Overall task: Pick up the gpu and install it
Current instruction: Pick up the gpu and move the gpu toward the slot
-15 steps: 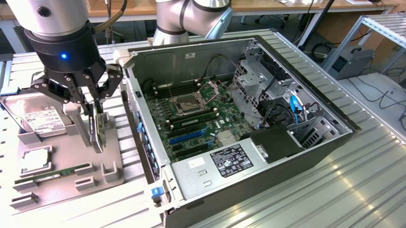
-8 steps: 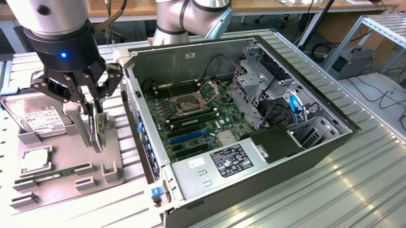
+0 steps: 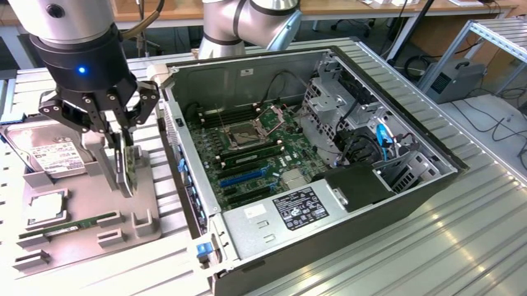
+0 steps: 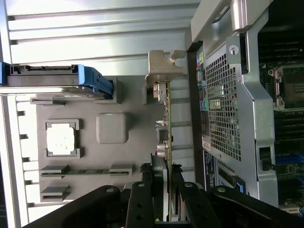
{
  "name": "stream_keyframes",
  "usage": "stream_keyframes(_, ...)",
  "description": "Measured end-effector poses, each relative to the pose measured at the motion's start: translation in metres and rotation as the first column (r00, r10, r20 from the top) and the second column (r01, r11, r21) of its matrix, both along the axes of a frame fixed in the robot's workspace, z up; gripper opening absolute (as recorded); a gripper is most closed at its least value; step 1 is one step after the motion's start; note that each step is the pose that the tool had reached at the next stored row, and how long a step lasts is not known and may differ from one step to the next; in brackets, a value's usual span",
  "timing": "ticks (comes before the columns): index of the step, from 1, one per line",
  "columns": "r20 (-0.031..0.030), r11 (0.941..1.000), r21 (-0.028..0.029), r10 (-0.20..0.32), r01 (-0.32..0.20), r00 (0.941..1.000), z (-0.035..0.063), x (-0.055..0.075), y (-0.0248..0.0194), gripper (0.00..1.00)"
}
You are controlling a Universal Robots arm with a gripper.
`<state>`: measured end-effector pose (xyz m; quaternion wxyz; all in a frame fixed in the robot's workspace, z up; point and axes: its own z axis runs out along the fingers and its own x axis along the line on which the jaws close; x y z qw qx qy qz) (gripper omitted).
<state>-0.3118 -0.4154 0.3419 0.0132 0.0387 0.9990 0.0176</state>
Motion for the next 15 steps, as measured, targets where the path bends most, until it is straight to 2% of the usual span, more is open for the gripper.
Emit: stream_keyframes(15,0.0,1.0,0.0001,0.0,0.0,1.0,0.0038,0.0,0.0,0.27)
